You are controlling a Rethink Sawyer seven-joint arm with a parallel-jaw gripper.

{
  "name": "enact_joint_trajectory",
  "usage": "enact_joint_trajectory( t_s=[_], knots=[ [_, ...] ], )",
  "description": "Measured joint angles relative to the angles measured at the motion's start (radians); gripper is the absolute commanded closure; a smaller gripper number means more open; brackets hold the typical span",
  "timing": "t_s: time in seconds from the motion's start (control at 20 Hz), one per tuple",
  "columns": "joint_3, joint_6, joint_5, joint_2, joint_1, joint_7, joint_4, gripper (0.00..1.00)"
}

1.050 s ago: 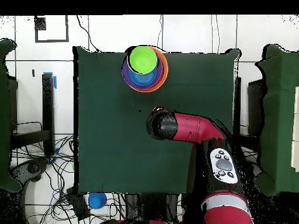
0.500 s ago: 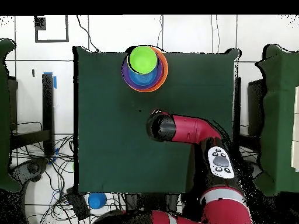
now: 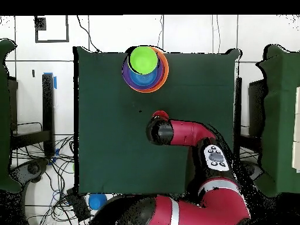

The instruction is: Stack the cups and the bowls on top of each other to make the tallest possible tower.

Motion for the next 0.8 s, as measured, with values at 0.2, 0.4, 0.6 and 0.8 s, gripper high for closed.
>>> enact_joint_trajectory(
  t_s=[0.2, 0.4, 0.6, 0.8],
  knots=[
    [0.001, -0.038, -0.011, 0.041, 0.000, 0.000, -0.001, 1.00],
    [0.006, -0.061, -0.013, 0.030, 0.001, 0.000, -0.005, 1.00],
    [0.007, -0.064, -0.014, 0.028, 0.000, 0.000, -0.004, 1.00],
    [0.012, -0.064, -0.014, 0.022, -0.004, 0.000, -0.002, 1.00]
  ],
)
